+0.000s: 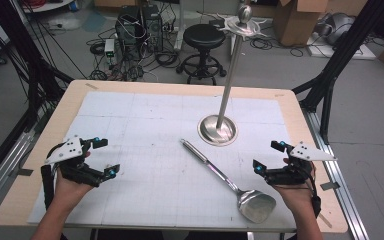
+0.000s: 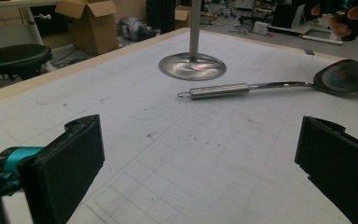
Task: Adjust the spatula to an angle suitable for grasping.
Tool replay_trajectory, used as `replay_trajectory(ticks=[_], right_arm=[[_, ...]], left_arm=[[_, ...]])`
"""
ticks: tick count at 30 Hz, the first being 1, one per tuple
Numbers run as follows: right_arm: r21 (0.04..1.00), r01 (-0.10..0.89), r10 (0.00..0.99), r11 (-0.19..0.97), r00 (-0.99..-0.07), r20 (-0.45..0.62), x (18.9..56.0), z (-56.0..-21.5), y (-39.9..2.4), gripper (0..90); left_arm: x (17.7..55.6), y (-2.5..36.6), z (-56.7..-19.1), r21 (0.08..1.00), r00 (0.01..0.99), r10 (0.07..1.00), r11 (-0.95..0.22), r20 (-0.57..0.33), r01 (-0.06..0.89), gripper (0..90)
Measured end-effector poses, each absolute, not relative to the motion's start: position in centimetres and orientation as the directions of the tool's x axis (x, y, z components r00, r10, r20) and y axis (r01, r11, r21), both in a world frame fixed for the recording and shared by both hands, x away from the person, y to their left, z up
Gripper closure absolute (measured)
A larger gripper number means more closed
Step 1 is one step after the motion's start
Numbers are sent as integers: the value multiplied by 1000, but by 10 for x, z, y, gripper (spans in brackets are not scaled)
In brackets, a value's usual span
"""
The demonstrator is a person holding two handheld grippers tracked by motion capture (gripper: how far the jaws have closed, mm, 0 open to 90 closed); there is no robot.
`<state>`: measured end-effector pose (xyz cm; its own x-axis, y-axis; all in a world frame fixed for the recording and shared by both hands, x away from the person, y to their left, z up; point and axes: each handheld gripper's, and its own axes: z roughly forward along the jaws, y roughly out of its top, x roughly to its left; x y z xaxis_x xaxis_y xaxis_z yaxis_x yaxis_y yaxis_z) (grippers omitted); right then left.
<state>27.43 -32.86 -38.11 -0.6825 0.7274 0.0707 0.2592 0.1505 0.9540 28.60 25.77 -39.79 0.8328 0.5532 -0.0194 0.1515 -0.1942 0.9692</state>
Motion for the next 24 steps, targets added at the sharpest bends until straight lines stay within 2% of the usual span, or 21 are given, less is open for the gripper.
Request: replay_trajectory(ticks=[24], right_arm=[[951,273,743,145,-665,78,269,-382,-335,2]], left_arm=[[290,256,-398,973,840,542,-181,-24,145,17]])
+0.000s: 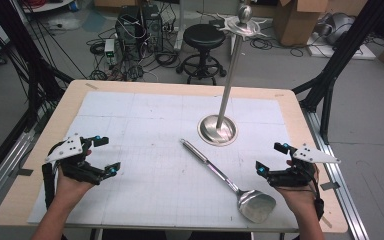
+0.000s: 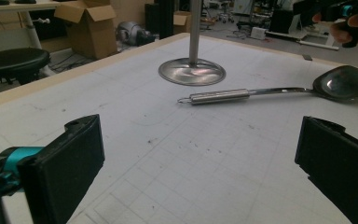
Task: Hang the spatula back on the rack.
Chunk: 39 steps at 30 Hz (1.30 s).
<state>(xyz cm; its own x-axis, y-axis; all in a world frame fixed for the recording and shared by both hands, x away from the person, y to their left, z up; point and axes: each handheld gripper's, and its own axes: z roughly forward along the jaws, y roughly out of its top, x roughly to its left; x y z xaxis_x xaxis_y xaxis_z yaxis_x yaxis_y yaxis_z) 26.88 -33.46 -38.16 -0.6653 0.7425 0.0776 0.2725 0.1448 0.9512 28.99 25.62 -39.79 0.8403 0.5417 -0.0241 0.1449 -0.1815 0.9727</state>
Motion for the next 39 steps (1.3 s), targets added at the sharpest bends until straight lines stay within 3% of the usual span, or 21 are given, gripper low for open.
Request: replay_trajectory(ticks=[15,27,39], right_arm=[[937,303,733,175,-675,81,275,-374,-321,3],[915,308,697,261,-716,42,283,-363,-285,2],[843,359,662,401,-749,4,315,-357,-245,2]], left_arm=[[290,255,-398,970,841,540,-195,-18,146,17],[288,258,-395,972,837,547,-191,-11,138,17],[285,254,-394,976,850,526,-163,-37,143,17]])
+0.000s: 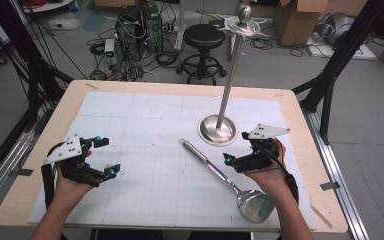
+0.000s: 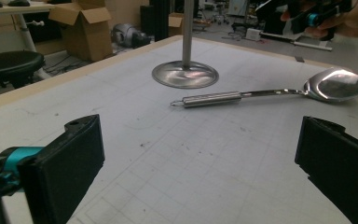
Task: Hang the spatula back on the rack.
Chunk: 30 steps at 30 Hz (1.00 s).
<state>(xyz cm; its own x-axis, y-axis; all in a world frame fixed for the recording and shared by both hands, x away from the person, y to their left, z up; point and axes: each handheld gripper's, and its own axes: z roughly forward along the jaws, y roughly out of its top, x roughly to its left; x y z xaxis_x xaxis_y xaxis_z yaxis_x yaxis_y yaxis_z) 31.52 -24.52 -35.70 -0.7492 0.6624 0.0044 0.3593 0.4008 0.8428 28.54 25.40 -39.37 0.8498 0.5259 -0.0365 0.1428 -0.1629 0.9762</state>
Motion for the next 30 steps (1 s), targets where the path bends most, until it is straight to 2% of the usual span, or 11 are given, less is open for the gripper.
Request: replay_trajectory(ticks=[12,30], right_arm=[[747,417,631,518,-776,-5,335,-375,-215,3],[635,469,606,614,-795,1,349,-400,-189,18]], left_arm=[[286,255,-394,977,842,538,-161,-31,139,17],[287,254,-395,973,840,542,-182,-19,139,17]])
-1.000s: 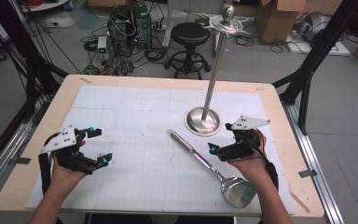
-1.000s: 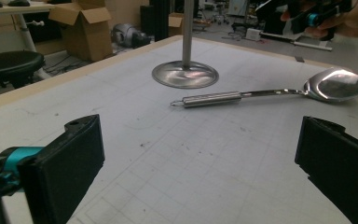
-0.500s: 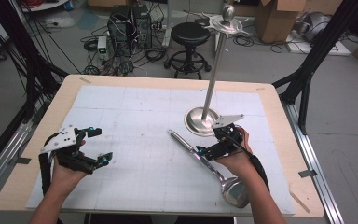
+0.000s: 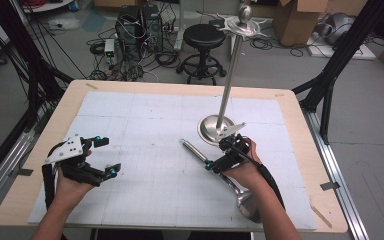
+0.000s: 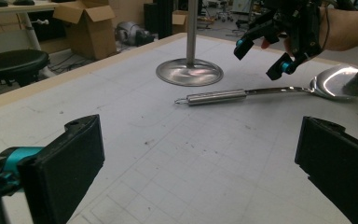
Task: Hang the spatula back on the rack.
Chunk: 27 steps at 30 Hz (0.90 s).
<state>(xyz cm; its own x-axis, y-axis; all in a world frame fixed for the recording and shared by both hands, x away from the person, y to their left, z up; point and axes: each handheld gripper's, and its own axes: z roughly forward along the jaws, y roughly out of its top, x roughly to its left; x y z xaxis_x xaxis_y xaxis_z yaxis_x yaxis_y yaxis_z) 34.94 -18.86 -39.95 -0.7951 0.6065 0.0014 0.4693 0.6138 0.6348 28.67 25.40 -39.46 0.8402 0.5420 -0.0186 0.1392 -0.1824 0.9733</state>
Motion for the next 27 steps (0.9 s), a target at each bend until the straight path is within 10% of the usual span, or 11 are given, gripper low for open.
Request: replay_trajectory(ticks=[27], right_arm=[[489,482,548,727,-836,8,356,-417,-172,315]], left_arm=[[288,254,-395,969,842,539,-200,-13,143,17]])
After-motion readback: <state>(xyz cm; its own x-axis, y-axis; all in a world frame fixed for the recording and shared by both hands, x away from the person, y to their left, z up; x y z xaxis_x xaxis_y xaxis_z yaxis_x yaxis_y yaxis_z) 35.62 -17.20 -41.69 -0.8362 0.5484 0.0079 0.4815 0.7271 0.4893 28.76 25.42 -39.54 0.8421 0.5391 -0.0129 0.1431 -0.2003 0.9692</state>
